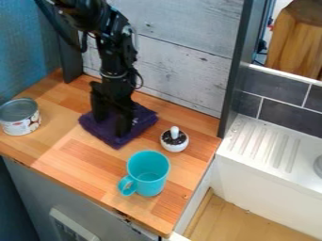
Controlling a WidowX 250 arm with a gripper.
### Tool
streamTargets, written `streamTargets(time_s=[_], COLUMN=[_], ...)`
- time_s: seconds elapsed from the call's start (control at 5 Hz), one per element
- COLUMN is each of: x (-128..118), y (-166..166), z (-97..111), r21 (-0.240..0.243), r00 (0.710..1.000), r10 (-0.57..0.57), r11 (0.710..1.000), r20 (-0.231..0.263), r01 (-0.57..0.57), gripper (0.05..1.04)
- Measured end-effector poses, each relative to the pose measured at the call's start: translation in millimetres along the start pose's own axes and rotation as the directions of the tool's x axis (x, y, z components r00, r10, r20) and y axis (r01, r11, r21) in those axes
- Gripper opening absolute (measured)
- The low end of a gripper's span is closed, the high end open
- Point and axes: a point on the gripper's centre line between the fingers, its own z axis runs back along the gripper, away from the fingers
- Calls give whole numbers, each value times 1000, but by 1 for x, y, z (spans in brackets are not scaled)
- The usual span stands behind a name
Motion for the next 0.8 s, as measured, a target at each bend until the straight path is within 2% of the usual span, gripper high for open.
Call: streamTargets(time_s=[0.2, 0.4, 0.6, 0.8], x=[-5, -2, -2, -3], y=[46, 71, 77, 75], z=[-5, -9, -9, -9], r21=[34, 37, 43, 36], r00=[994, 987, 984, 984], r10=[109, 160, 175, 173], r11=[994, 987, 984, 984], r20=[-20, -26, -41, -37], r01=[-108, -159, -173, -172], gripper=[1001, 1001, 1001, 1001])
